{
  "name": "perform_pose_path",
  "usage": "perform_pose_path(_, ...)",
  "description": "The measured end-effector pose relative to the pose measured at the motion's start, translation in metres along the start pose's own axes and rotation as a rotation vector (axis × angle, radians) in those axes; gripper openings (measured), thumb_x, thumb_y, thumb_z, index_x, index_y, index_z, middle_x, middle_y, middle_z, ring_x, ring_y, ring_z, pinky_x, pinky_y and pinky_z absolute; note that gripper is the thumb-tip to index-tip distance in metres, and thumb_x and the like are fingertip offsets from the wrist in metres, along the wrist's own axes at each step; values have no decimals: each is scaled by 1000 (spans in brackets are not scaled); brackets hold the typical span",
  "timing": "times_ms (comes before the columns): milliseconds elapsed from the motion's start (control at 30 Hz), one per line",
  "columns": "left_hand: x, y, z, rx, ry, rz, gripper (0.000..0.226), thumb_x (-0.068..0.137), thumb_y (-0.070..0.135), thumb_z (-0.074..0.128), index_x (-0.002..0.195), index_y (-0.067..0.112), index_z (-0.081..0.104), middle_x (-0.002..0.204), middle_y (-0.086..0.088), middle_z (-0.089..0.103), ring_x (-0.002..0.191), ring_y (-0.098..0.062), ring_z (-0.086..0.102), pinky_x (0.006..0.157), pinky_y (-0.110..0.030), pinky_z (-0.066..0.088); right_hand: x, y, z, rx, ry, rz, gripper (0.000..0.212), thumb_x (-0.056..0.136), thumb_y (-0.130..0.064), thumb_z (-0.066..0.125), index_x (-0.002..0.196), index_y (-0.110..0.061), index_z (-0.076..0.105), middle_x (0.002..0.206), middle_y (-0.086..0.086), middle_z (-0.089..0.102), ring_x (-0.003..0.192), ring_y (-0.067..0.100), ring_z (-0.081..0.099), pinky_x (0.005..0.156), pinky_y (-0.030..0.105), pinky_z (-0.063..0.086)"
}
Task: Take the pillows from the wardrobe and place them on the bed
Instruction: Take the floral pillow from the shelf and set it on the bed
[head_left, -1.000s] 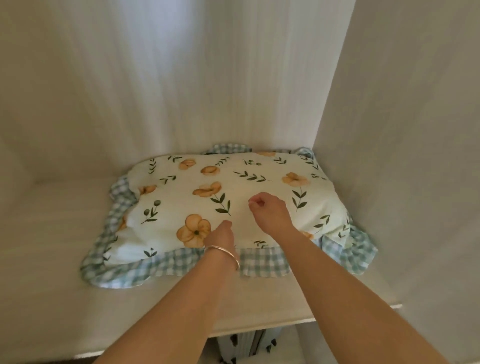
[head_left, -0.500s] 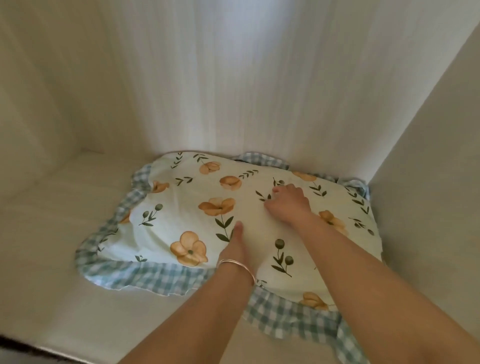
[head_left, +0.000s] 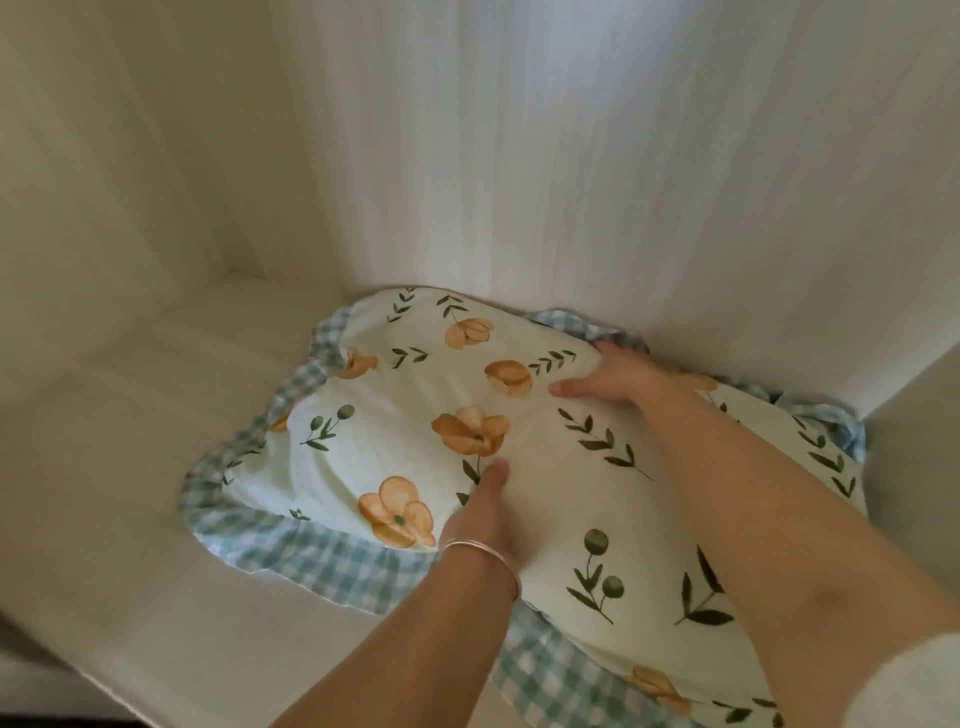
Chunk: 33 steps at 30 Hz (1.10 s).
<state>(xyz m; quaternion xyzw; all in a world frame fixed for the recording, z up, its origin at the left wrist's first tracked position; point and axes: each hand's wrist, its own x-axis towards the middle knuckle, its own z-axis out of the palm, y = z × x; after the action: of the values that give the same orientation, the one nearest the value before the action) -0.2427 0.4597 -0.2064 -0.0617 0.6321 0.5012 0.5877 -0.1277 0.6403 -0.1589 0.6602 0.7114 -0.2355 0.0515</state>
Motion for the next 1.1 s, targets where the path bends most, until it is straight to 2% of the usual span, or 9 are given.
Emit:
perform_pose_path(100,6,-5,-4,-18,67,35,63,47,48,81,91,8,60,99,-11,66,91,-31,61,95,-46,48,11,-2,-2,144,-27,46,128,30,-88,63,137,-21,43,138,6,52,121,28,52,99,45,44)
perform_pose_path(233,19,10,-14,-90,60,57,35,67,22,79,94,4,66,95,-18,70,86,-34,66,87,-48,54,17,-10,-17,327,-246,86,95,57,-72,70,127,-10,53,123,14,61,104,30,61,89,41,50)
perform_pose_path(367,21,29,-53,-95,42,102,39,67,17,76,102,5,66,100,-23,70,89,-39,67,82,-54,55,-8,-17,-27,459,-434,78,58,65,-60,74,97,-12,64,84,10,74,74,25,71,60,32,52)
perform_pose_path(567,-4,63,-111,-70,9,234,33,65,12,73,97,3,69,102,-25,70,92,-41,66,84,-53,54,-37,-39,-5,590,-559,68,89,38,-62,86,110,-13,68,102,15,74,95,32,70,96,46,49)
perform_pose_path(700,-36,77,-155,-24,29,396,47,52,17,74,97,7,68,96,-20,72,89,-38,67,79,-49,56,-69,-63,-2,688,-569,-9,87,41,-53,88,113,-8,65,105,15,73,100,32,68,97,46,48)
perform_pose_path(867,-81,84,-208,52,20,575,47,51,22,74,97,12,69,92,-10,74,84,-29,69,70,-34,55,-120,-79,6,795,-588,-132,110,7,-53,91,105,-9,66,97,13,75,90,25,70,77,38,51)
perform_pose_path(933,-98,80,-226,55,1,631,47,51,22,74,96,15,68,94,-8,75,86,-27,70,75,-36,55,-148,-87,14,859,-522,-207,97,17,-55,90,101,-12,67,94,13,75,87,30,71,75,38,51)
perform_pose_path(1033,-130,71,-251,45,-27,705,48,51,21,74,98,17,68,94,-5,75,86,-25,70,73,-34,55,-200,-98,28,1014,-374,-319,45,58,-41,72,94,-15,66,75,6,76,78,29,70,68,35,48)
perform_pose_path(1100,-151,64,-269,55,-40,756,46,51,20,74,97,20,67,94,-3,75,87,-24,70,72,-33,54,-229,-101,37,1067,-311,-379,40,63,-36,69,98,-17,66,76,3,77,77,26,71,68,34,47)
